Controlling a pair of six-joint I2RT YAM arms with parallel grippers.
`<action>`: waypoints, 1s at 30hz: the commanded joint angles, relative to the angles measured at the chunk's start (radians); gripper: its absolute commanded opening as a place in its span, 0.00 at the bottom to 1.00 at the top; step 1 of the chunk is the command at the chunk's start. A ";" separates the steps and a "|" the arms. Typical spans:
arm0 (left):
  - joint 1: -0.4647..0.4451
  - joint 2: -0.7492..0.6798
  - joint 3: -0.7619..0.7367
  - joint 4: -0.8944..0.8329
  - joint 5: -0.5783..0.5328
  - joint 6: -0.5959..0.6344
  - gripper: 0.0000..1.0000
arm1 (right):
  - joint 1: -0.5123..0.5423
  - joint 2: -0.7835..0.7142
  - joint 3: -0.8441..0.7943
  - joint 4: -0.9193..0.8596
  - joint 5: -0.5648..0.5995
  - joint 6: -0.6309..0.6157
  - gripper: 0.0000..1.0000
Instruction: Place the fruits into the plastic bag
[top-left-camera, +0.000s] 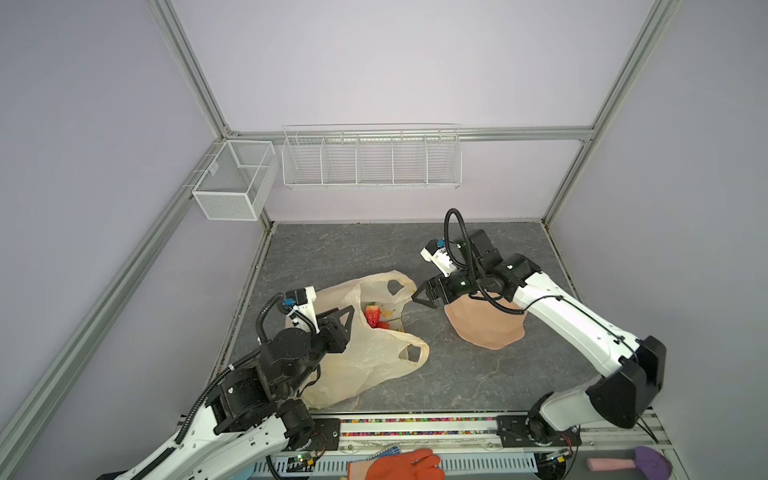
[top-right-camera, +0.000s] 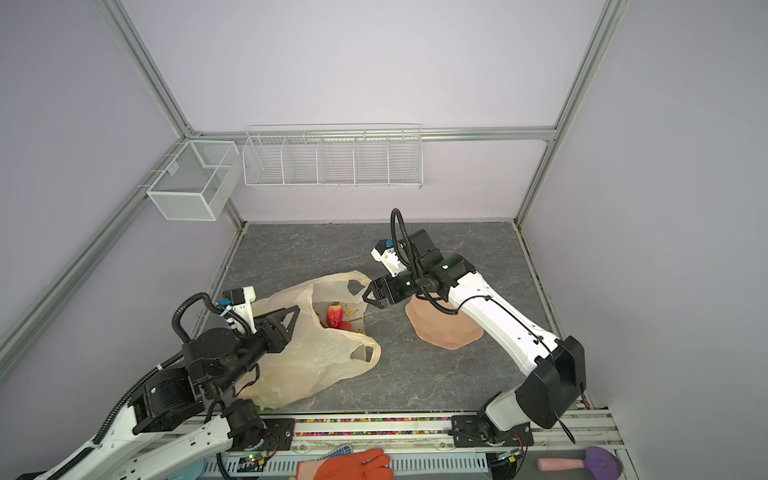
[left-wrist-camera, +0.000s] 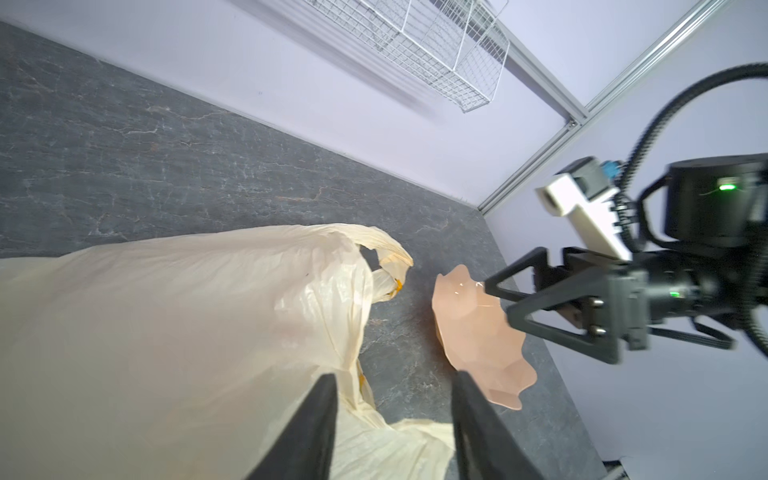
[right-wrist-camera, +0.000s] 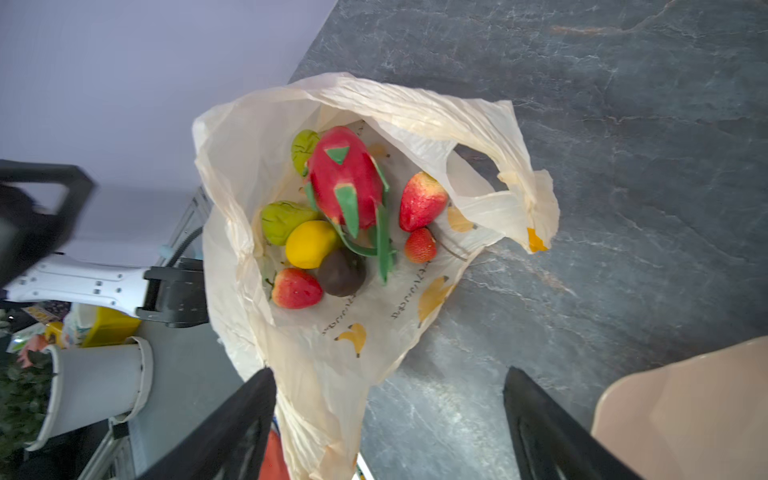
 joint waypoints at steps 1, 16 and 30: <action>-0.003 0.066 0.136 -0.052 0.050 0.129 0.53 | -0.023 0.073 0.027 -0.008 -0.054 -0.202 0.89; -0.100 0.747 0.655 -0.383 0.349 0.684 0.70 | -0.069 0.333 0.139 0.088 -0.043 -0.301 0.92; -0.126 0.884 0.630 -0.350 0.659 1.058 0.69 | -0.081 0.434 0.212 0.121 -0.094 -0.280 0.92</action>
